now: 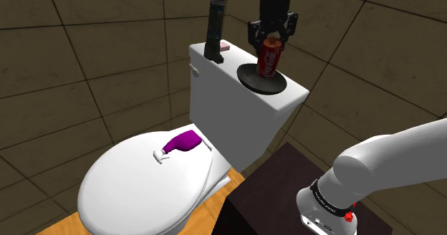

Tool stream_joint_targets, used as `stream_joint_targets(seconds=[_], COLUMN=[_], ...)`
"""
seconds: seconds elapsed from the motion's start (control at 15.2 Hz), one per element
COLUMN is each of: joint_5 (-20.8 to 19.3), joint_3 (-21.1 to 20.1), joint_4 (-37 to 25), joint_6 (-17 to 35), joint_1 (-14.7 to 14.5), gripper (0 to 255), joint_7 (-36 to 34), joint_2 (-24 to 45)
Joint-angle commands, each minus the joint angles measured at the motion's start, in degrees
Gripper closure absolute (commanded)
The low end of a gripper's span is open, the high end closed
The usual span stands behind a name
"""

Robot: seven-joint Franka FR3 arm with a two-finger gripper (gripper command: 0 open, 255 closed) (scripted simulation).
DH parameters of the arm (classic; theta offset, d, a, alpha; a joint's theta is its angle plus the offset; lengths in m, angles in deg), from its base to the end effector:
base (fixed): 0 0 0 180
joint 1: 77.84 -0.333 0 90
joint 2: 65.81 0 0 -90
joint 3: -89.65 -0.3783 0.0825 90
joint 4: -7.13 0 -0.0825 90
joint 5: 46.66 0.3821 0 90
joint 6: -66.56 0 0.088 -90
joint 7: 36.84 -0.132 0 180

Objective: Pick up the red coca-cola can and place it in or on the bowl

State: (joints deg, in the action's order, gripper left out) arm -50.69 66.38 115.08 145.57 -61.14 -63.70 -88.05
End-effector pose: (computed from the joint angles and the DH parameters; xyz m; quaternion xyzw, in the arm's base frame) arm 0.3849 0.0746 0.6708 0.9715 -0.1974 -0.0394 0.1252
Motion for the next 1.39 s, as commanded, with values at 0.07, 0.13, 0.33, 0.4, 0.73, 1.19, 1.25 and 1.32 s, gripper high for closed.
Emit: stream_joint_targets(seconds=[0.07,0.13,0.33,0.4,0.73,1.19,1.25,1.32], joint_5=[0.0,0.0,0.0,0.0,0.0,-1.0,-1.0,-1.0], joint_3=[0.0,0.0,0.0,0.0,0.0,-1.6,-1.6,-1.6], joint_4=[0.4,0.4,0.4,0.4,0.4,-11.0,-11.0,-11.0], joint_6=[0.3,0.3,0.3,0.3,0.3,-7.1,-7.1,-7.1], joint_1=[0.0,0.0,0.0,0.0,0.0,0.3,0.3,0.3], gripper=[255,255,255,255,0,0,0,0], joint_7=[0.0,0.0,0.0,0.0,0.0,-1.1,-1.1,-1.1], joint_2=[-0.1,-0.1,-0.1,-0.1,-0.1,4.2,4.2,4.2])
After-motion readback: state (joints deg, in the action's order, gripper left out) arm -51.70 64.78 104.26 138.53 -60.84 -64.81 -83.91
